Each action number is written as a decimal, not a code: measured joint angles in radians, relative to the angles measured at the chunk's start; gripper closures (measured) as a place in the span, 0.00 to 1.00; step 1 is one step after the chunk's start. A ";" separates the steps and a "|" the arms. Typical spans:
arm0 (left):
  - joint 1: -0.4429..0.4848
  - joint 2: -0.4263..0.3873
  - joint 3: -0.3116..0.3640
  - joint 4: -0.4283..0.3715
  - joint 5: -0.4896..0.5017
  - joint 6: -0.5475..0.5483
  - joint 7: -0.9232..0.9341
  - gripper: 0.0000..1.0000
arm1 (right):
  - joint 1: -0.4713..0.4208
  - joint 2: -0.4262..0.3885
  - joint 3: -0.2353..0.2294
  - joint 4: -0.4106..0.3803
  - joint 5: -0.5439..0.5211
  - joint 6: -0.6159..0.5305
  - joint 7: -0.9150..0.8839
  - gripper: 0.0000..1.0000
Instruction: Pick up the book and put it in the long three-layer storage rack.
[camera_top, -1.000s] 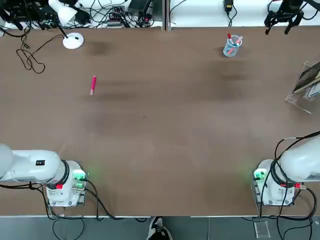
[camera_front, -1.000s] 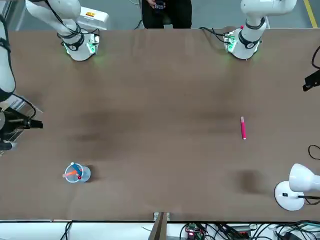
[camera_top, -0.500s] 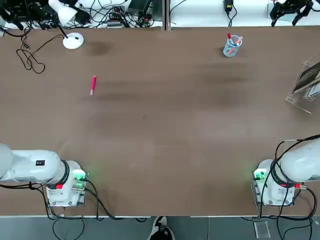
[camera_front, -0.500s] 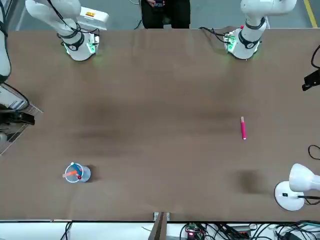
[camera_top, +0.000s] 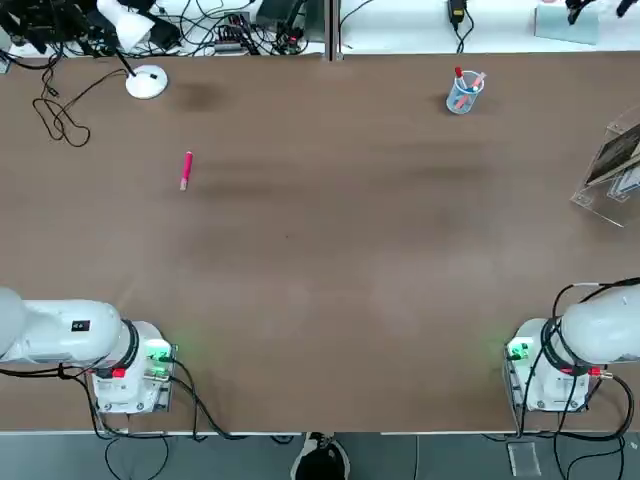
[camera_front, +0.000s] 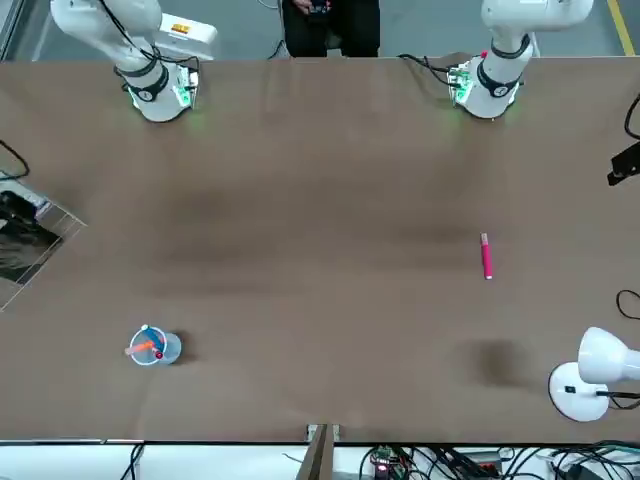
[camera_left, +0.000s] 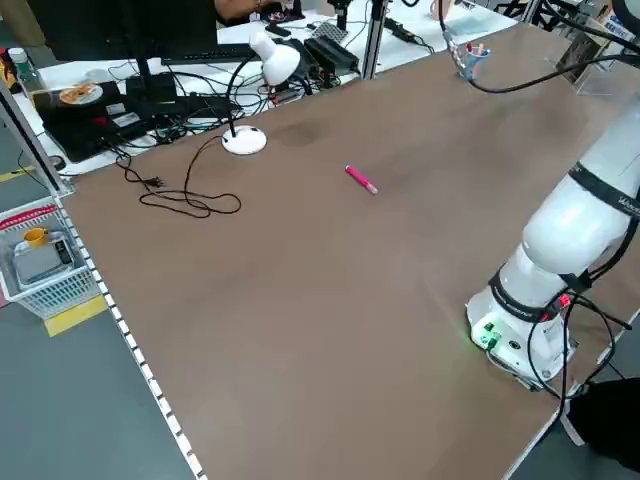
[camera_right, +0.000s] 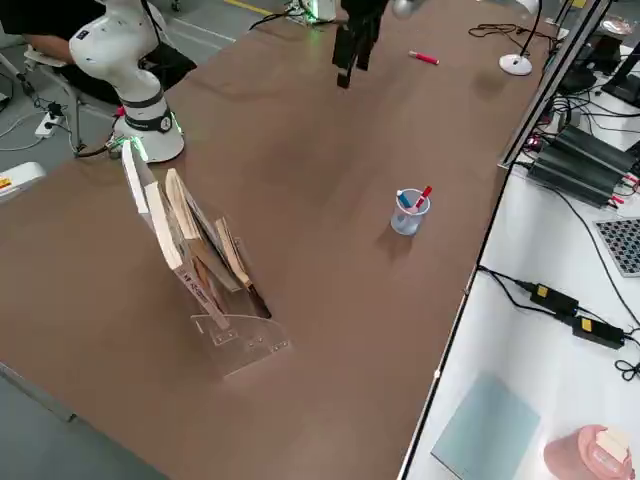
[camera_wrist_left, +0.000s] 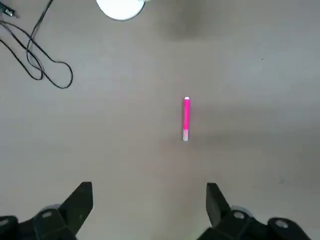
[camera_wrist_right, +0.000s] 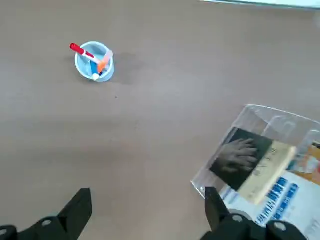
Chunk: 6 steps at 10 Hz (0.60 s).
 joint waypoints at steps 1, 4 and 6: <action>0.000 0.000 0.000 0.000 0.000 0.002 0.000 0.00 | 0.001 -0.014 0.011 0.000 -0.006 -0.013 0.001 0.00; -0.001 0.000 0.000 0.001 0.000 0.007 0.000 0.00 | 0.001 -0.036 0.019 0.000 -0.007 -0.016 0.001 0.00; -0.001 0.000 0.000 0.001 0.000 0.009 0.000 0.00 | 0.001 -0.043 0.017 0.000 -0.004 -0.015 0.001 0.00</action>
